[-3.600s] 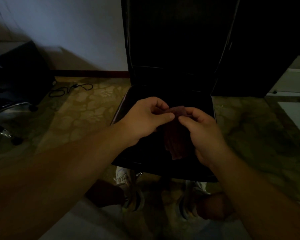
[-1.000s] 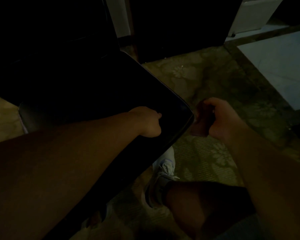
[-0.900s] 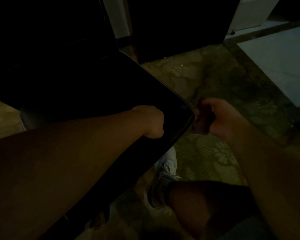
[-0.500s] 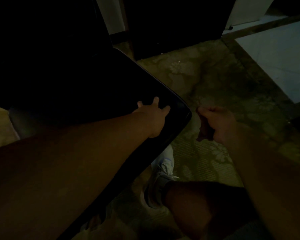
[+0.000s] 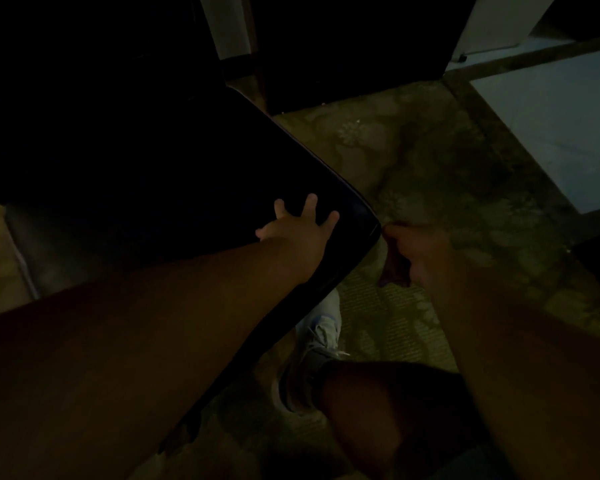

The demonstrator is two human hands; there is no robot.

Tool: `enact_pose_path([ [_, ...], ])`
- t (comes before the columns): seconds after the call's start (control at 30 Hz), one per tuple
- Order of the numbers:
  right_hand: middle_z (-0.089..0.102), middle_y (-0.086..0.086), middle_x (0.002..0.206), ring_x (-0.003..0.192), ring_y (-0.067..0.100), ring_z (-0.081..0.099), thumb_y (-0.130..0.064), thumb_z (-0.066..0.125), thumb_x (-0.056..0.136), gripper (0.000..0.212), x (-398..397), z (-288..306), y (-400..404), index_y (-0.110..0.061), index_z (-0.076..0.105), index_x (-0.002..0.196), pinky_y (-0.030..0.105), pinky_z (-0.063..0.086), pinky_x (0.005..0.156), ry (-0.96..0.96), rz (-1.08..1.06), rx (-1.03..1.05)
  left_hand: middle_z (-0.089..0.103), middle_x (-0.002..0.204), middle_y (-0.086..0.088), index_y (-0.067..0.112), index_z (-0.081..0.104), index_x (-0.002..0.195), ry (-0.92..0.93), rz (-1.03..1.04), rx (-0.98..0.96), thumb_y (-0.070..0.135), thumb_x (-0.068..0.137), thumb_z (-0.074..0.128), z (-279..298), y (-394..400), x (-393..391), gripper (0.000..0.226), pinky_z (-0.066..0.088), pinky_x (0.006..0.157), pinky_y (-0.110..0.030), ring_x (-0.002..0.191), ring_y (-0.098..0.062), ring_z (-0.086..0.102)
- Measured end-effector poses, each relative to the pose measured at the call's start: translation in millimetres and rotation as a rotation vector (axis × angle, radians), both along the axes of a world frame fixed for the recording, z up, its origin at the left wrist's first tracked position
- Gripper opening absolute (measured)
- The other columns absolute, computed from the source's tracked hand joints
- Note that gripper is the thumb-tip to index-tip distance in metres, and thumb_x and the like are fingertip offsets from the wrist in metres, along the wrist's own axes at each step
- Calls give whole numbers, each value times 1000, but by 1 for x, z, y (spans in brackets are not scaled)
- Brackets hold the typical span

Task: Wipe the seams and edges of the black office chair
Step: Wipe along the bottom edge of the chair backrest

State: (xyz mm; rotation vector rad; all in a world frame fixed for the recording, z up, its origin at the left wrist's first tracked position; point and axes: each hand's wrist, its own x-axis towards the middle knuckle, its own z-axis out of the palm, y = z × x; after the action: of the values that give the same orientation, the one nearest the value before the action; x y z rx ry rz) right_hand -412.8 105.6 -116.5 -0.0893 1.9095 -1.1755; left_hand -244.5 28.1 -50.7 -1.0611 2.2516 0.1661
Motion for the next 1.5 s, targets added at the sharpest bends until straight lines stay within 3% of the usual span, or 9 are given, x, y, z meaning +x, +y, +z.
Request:
enact_pose_path([
  [0.23,70,15,105,95,32,67,-25,79,72,33,-3,-8,-5,-9,73,100,48,57,87,-88,16,16,-22,167,-7,41,-14,158,-40,-142,-4,21,79,86,6,-12,10,128,43,107,-58,147,-58,4],
  [0.37,69,14,108,98,32,67,-22,78,80,34,0,-8,-7,-7,71,110,48,56,90,-75,26,-32,-22,167,-4,43,-13,157,-2,-122,-36,19,84,80,2,-9,10,121,49,96,-56,149,-55,3],
  [0.57,69,16,105,99,33,65,-19,78,75,28,-4,-18,-2,-7,73,100,50,54,93,37,56,-6,-22,167,-2,44,-14,156,18,-84,-47,20,85,78,0,-6,9,119,52,93,-57,149,-55,1],
  [0.67,68,14,105,98,32,66,-23,82,72,39,-2,-9,-5,-7,71,106,52,55,90,-54,40,-1,-22,167,-3,44,-15,156,17,-100,-72,20,85,79,-1,-6,11,120,52,90,-54,149,-55,3],
  [0.83,65,20,119,105,38,67,-30,66,74,49,1,-4,-3,-9,66,118,59,54,88,-100,107,23,-23,167,-3,43,-17,156,21,-95,-78,22,83,80,-4,-5,10,124,54,89,-55,149,-55,2],
  [1.0,64,17,118,98,33,64,-31,68,85,42,-6,-13,-3,-8,65,121,42,58,81,-16,101,85,-22,167,-4,43,-17,156,28,-112,-87,21,81,83,-6,-9,12,126,54,92,-56,149,-55,4],
  [1.17,69,15,110,97,34,67,-34,81,64,54,-8,-16,-5,-11,70,112,52,56,87,-135,11,28,-22,167,-3,44,-17,155,47,-95,-104,24,84,80,-9,-7,11,121,52,96,-55,149,-55,4],
  [1.4,68,13,108,98,29,67,-22,71,89,29,-4,-12,-8,-8,69,115,41,57,79,-195,-74,-90,-22,167,-4,43,-17,156,48,-91,-124,26,84,79,-9,-7,10,121,51,95,-54,149,-54,3],
  [1.5,68,12,112,100,29,66,-25,69,91,33,-3,-13,-10,-9,67,119,45,56,87,-188,-85,-99,-23,167,-4,42,-17,156,45,-91,-119,25,86,78,-8,-7,10,119,49,97,-53,149,-54,3],
])
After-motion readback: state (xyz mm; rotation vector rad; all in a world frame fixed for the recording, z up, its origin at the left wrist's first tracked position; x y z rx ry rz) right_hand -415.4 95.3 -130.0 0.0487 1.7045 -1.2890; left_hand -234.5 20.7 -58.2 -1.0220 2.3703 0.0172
